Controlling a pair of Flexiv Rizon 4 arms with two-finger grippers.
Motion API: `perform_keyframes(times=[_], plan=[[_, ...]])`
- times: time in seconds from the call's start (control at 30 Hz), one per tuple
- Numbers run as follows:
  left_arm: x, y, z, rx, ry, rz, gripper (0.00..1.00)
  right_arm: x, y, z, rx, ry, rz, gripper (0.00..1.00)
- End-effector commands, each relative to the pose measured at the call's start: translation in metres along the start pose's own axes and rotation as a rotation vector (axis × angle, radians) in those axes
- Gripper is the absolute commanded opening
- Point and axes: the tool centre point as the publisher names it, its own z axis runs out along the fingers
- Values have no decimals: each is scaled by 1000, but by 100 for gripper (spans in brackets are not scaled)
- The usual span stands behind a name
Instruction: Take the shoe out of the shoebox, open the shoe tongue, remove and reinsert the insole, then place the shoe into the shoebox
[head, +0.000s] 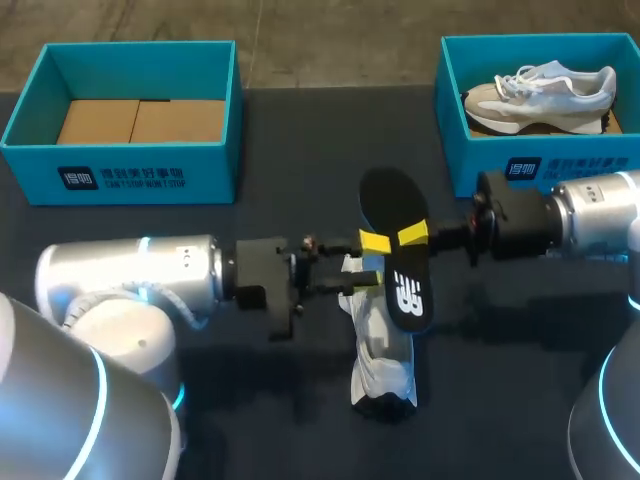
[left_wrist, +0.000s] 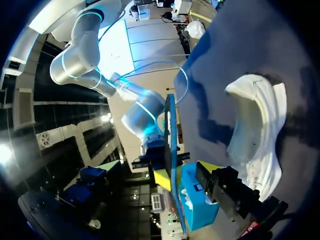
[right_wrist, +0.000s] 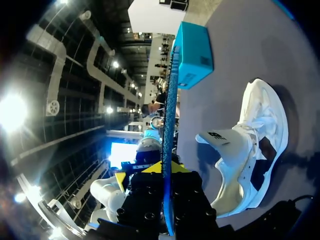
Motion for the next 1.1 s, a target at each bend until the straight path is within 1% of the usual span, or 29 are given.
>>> perform_keyframes(times=[0.03, 0.1, 0.13, 0.17, 0.23, 0.27, 0.3, 0.43, 0.5, 0.53, 0.6, 0.63, 0.7, 0.73, 0.77, 0.8, 0.83, 1.1], plan=[[-12, -1, -46, 16, 71, -20, 100, -2, -6, -1, -9, 0, 1, 0], [-15, 1, -51, 28, 96, -46, 100, -3, -8, 0, -9, -1, 0, 0], [-18, 3, -55, 20, 128, -77, 100, -4, -8, 0, -9, -1, -1, 0], [-20, 4, -57, 37, 173, -80, 100, -4, -9, 0, -11, 0, -1, 0], [-26, 6, -63, 24, 237, -105, 100, -5, -10, 2, -12, 0, -3, 0], [-30, 8, -66, 38, 250, -116, 100, -5, -10, 3, -10, -2, -6, 0], [-34, 10, -69, 33, 276, -129, 100, -5, -11, 4, -9, -10, -8, 0], [-47, 18, -78, 64, 387, -129, 100, -5, -11, 6, -4, -13, -9, 0], [-54, 25, -82, 56, 415, -154, 100, -5, -11, 6, -4, -13, -9, 0], [-57, 29, -83, 67, 439, -158, 100, -5, -11, 6, -4, -13, -9, 0], [-63, 39, -82, 54, 499, -153, 100, -5, -11, 6, -4, -13, -9, 0], [-66, 44, -81, 71, 520, -164, 100, -5, -11, 6, -4, -13, -9, 0], [-70, 52, -79, 60, 576, -158, 100, -5, -11, 6, -4, -13, -9, 0], [-72, 54, -78, 91, 606, -165, 100, -5, -11, 6, -4, -13, -9, 0], [-75, 55, -77, 105, 631, -171, 100, -5, -11, 6, -4, -13, -9, 0], [-77, 56, -76, 103, 659, -169, 100, -5, -11, 6, -4, -13, -9, 0], [-79, 60, -75, 109, 735, -124, 100, -5, -11, 6, -4, -13, -9, 0], [-79, 60, -75, 109, 735, -124, 100, -5, -11, 6, -4, -13, -9, 0]])
